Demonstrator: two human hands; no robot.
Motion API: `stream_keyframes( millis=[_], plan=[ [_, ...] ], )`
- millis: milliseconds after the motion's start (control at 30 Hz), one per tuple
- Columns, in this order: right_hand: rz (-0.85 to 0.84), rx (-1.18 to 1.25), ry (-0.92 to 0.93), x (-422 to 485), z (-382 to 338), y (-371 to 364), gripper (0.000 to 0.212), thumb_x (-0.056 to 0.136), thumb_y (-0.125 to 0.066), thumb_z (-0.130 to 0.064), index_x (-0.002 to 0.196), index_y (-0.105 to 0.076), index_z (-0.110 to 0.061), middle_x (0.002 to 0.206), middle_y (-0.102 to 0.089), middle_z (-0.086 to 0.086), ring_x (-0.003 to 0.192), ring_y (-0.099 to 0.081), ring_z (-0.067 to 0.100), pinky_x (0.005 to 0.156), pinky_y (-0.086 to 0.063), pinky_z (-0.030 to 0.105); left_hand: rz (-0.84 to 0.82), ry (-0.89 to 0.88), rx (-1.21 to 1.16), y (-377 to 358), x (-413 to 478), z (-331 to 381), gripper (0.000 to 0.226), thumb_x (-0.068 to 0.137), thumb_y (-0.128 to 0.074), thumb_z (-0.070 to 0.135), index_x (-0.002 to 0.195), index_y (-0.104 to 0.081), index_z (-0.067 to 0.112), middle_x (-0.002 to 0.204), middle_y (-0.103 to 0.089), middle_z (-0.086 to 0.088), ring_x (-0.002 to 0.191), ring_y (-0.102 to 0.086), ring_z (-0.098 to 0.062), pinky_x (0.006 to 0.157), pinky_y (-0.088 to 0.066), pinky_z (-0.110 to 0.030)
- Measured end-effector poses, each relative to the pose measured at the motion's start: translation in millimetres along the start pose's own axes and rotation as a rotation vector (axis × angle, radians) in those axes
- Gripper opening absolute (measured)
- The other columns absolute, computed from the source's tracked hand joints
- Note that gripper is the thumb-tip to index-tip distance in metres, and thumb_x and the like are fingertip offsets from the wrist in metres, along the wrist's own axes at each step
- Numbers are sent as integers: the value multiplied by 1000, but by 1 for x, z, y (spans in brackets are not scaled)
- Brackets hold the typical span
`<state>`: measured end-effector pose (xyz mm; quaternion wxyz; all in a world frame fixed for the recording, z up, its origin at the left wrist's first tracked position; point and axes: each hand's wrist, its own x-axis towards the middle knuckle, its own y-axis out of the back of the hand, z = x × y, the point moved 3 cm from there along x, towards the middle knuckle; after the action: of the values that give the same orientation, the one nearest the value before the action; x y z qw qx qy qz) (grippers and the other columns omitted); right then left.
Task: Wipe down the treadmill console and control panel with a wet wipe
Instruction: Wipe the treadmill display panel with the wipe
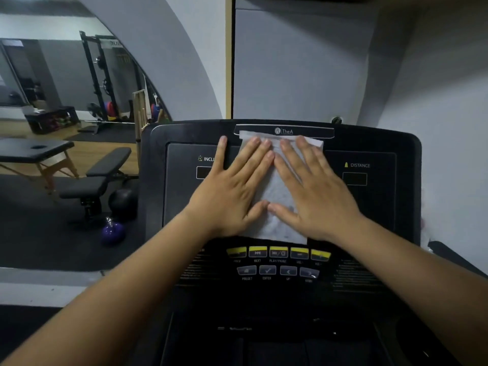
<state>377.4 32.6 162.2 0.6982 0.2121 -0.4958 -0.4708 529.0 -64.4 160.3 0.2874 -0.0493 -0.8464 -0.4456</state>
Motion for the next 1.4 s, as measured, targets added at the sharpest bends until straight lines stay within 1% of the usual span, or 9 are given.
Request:
stream_keyframes(
  millis=[100,267,333,667,833,1000,1133,1233,1400],
  plan=[
    [3,16,6,-6,-1,-1,91,93,-27,-71,156,-3,-11,164,10,14,150,13,31,121,2,49,-5,13,4,-2,-3,4,82,98,-13,59,157,-4,2,165,2,-17,153,3,-31,115,-6,-68],
    [14,94,108,-83,-35,-29,92,92,-34,-72,155,-16,-7,163,-5,17,151,-2,36,119,-12,53,-11,-52,-73,-26,-64,65,89,96,-34,65,155,-17,0,165,-7,-17,153,-5,-34,113,-11,-73],
    [26,94,152,-100,-37,-35,93,91,-35,-73,154,-19,-7,163,-9,15,151,-6,35,118,-15,52,-23,-73,-64,-30,-72,78,95,93,-34,71,155,-18,0,165,-8,-16,153,-6,-34,113,-11,-72],
    [-23,-40,82,-22,49,-3,105,84,-24,-83,157,-4,-10,164,7,16,150,10,32,121,-6,52,-66,23,97,5,28,29,104,88,-15,81,157,-1,4,165,4,-15,153,6,-28,112,0,-73],
    [-34,67,110,-102,7,-32,102,84,-42,-77,155,-17,-9,163,-3,20,150,-1,38,116,-16,58,-55,-50,-45,-16,-31,89,110,85,-26,84,156,-15,2,165,-6,-18,153,-4,-35,113,-5,-74],
    [-26,43,168,-104,32,-32,100,85,-37,-78,156,-12,-13,164,-2,16,150,1,37,119,-11,54,-40,-54,-33,-19,-16,99,115,80,-32,87,155,-18,1,164,-11,-18,151,-12,-38,114,-6,-73],
    [-62,-103,31,-51,90,-9,100,82,-27,-83,157,-3,-21,164,6,11,148,9,42,115,-4,67,-68,28,63,5,55,73,115,80,-16,89,157,-4,4,165,-1,-17,152,1,-37,112,1,-73],
    [-84,-116,-30,-52,98,-6,97,83,-21,-83,157,1,-24,164,9,10,148,11,42,111,-5,73,-77,51,40,8,72,78,113,79,-6,89,157,3,7,165,6,-15,152,10,-35,112,4,-73],
    [-111,-33,27,-138,58,-36,100,81,-36,-82,156,-16,-18,164,-4,17,147,1,48,108,-11,76,-58,-92,-98,-20,7,140,108,83,-28,84,156,-16,6,165,-8,-15,152,-7,-39,112,-4,-74]
  ],
)
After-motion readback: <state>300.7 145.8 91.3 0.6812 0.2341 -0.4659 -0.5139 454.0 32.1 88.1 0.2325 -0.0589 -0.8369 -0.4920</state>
